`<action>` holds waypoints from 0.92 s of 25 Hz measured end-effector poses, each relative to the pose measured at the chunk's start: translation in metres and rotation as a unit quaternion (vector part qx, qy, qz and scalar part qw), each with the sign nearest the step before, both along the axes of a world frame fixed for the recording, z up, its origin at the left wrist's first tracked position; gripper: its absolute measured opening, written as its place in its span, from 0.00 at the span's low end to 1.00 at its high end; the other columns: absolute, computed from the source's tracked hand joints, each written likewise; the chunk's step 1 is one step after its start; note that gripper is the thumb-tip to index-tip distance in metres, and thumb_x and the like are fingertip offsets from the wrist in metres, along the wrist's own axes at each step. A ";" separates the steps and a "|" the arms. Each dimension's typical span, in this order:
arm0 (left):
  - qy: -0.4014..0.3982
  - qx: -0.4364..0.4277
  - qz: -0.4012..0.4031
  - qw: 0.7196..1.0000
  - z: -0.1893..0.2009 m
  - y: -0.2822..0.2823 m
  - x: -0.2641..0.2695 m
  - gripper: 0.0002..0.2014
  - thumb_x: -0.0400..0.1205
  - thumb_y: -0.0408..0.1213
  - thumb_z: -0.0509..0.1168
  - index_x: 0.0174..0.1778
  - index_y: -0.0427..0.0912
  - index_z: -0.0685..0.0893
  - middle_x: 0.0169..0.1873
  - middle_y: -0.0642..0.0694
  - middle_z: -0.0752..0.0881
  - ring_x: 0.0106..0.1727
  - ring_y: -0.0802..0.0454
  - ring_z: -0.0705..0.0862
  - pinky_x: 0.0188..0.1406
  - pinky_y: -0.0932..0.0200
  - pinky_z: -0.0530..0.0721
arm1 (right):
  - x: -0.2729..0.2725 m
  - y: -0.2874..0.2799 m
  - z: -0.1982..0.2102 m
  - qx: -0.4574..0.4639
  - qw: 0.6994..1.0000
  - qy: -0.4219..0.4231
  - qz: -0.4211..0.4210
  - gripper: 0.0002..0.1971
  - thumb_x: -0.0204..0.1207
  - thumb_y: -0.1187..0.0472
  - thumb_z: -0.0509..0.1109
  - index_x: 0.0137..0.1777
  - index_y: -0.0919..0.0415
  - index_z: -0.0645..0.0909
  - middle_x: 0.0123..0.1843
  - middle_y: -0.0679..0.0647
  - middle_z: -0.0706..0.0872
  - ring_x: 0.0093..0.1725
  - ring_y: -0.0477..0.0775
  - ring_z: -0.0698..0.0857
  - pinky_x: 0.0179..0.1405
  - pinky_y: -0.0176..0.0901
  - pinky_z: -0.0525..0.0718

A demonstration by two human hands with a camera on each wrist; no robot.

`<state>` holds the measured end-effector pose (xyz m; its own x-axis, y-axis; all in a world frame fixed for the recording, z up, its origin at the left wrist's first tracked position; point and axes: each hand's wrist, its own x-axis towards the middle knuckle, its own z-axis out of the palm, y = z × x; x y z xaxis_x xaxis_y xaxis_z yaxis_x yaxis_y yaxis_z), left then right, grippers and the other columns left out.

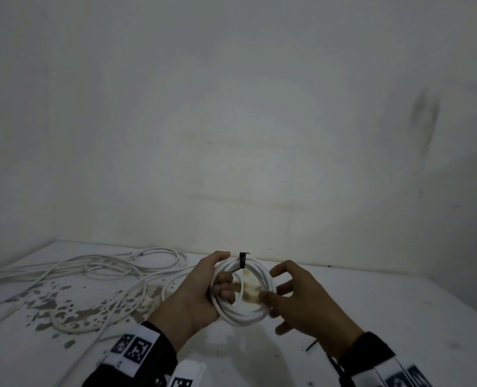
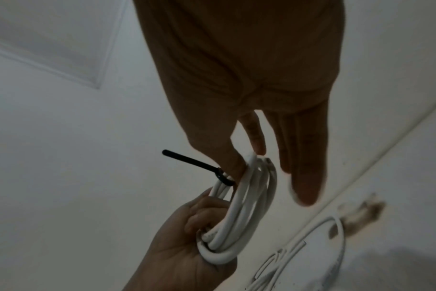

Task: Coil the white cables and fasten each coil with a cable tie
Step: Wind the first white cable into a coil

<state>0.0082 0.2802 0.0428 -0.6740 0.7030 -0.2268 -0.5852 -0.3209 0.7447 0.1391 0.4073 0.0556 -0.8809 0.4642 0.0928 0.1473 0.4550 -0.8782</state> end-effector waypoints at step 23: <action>0.324 -0.361 -0.060 0.872 -0.063 0.252 -0.095 0.05 0.73 0.30 0.64 0.37 0.32 0.84 0.33 0.36 0.83 0.32 0.43 0.80 0.28 0.59 0.76 | -0.114 0.253 -0.080 -0.124 0.957 -0.017 -0.260 0.09 0.72 0.73 0.71 0.32 0.64 0.81 0.35 0.61 0.87 0.38 0.60 0.88 0.47 0.57 0.92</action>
<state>-0.0872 0.5319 -0.0203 -0.7564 0.6090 -0.2389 0.0364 0.4037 0.9142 0.0249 0.6607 -0.0240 -0.5251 0.8449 -0.1022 0.3279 0.0901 -0.9404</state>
